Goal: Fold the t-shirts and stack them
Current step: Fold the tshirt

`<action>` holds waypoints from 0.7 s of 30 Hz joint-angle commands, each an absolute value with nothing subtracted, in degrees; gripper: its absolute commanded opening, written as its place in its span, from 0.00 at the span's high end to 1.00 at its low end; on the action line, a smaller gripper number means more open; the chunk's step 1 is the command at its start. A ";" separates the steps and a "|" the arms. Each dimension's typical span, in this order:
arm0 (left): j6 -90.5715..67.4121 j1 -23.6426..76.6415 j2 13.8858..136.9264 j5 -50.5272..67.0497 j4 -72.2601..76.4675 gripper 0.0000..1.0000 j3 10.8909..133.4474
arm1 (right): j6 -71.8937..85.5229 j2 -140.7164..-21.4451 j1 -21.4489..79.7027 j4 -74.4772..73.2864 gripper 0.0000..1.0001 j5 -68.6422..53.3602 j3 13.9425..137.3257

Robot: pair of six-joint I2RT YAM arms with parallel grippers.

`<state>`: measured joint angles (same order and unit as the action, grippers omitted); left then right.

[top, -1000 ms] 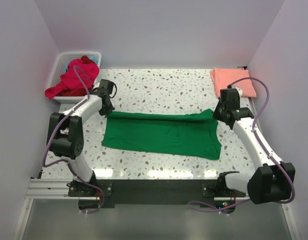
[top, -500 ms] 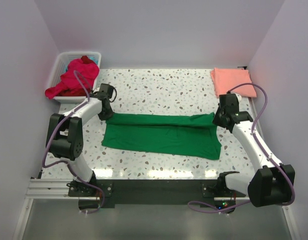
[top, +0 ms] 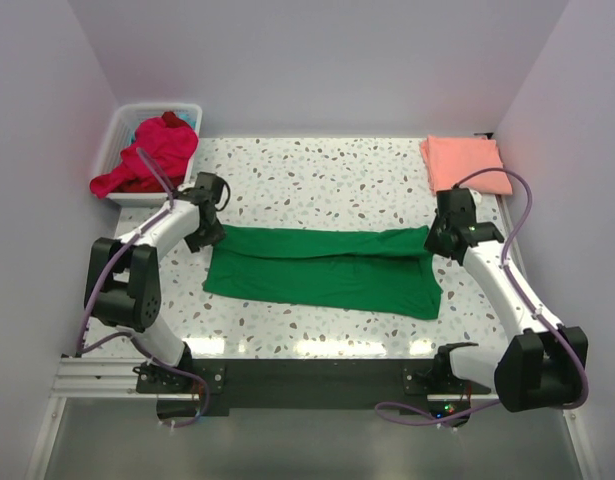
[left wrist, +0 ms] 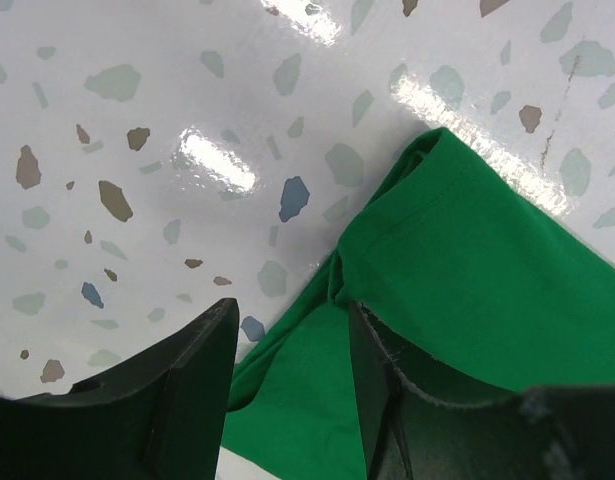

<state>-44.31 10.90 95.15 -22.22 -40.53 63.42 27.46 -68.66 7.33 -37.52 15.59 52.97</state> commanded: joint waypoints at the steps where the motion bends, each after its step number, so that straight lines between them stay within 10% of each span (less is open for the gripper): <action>1: -47.20 10.99 92.81 -25.75 -42.97 0.47 63.81 | 28.83 -69.34 7.21 -40.69 1.00 17.93 52.03; 6: -47.90 10.99 93.78 -25.58 -43.68 0.47 63.37 | 30.32 -71.01 7.21 -45.43 0.74 18.11 52.56; 21: -46.59 11.08 93.08 -23.12 -41.40 0.48 63.10 | 26.72 -75.83 8.26 -38.68 0.75 3.79 53.35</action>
<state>-46.94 10.92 94.87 -23.97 -42.89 62.89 29.52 -72.16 7.35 -44.99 11.68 52.42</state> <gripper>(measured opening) 0.521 0.266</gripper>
